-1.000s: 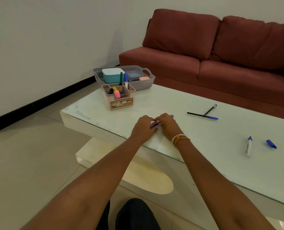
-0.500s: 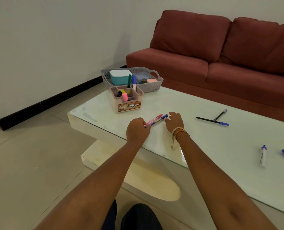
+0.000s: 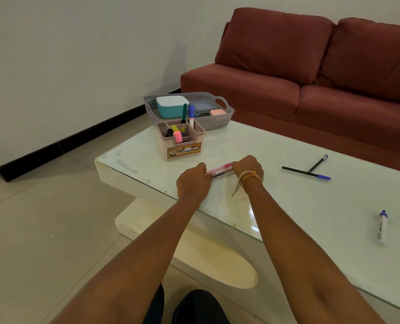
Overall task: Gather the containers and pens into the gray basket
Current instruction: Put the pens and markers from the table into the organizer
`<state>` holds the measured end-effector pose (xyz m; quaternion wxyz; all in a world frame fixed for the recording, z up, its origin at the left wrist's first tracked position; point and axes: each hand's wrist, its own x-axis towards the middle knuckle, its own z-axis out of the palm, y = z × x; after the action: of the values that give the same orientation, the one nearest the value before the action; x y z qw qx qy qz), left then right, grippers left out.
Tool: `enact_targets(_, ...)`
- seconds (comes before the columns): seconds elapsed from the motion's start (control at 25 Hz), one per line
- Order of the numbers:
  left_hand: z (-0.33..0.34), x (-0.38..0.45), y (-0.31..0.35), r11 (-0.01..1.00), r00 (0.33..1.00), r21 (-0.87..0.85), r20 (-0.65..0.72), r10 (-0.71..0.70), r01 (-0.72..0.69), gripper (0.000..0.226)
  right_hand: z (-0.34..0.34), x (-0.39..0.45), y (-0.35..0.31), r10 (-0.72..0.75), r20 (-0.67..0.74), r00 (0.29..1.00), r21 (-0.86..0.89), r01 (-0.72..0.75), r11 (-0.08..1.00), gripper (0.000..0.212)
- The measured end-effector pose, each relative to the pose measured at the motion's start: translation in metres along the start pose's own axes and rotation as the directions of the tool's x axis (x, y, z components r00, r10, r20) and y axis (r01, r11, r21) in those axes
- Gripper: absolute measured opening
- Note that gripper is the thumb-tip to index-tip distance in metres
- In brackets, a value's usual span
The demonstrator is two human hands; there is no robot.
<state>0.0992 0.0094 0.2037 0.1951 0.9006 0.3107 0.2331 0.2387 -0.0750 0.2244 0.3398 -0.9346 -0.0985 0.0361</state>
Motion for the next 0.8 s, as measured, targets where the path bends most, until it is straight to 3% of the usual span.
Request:
enact_targets(0.16, 0.000, -0.001, -0.001, 0.987, 0.996, -0.154, -0.070, -0.054, 0.043, 0.026, -0.003, -0.005, -0.014, 0.100, -0.035, 0.994, 0.131, -0.095, 0.987, 0.016)
enact_targets(0.28, -0.002, -0.003, -0.005, 0.938, 0.984, -0.328, -0.093, -0.151, 0.113, 0.028, -0.005, -0.007, -0.017, 0.167, 0.052, 0.985, 0.301, -0.175, 0.937, 0.024)
enact_targets(0.4, -0.007, 0.002, -0.011, 0.856, 0.969, -0.488, -0.071, -0.236, 0.172, 0.030, -0.010, -0.010, -0.032, 0.152, 0.205, 0.967, 0.708, -0.253, 0.659, 0.016)
enact_targets(0.44, -0.010, 0.005, -0.015, 0.851, 0.971, -0.497, -0.059, -0.232, 0.173, 0.031, -0.015, -0.010, -0.044, 0.130, 0.217, 0.967, 0.800, -0.253, 0.545, 0.016)
enact_targets(0.52, -0.016, 0.009, -0.028, 0.884, 0.983, -0.445, -0.044, -0.180, 0.142, 0.031, -0.022, -0.003, -0.069, 0.088, 0.147, 0.985, 0.879, -0.171, 0.445, 0.015)
enact_targets(0.6, -0.023, 0.013, -0.044, 0.936, 0.992, -0.341, -0.056, -0.114, 0.089, 0.029, -0.030, 0.003, -0.098, 0.002, -0.018, 1.000, 0.874, 0.015, 0.486, 0.003)
enact_targets(0.72, -0.030, 0.024, -0.062, 0.989, 0.997, -0.145, -0.065, -0.039, 0.029, 0.033, -0.032, 0.007, -0.139, -0.136, -0.188, 0.973, 0.772, 0.232, 0.591, 0.021)
enact_targets(0.8, -0.030, 0.029, -0.070, 0.989, 0.997, -0.147, -0.064, -0.032, 0.022, 0.032, -0.022, 0.010, -0.160, -0.218, -0.246, 0.944, 0.685, 0.328, 0.650, 0.019)
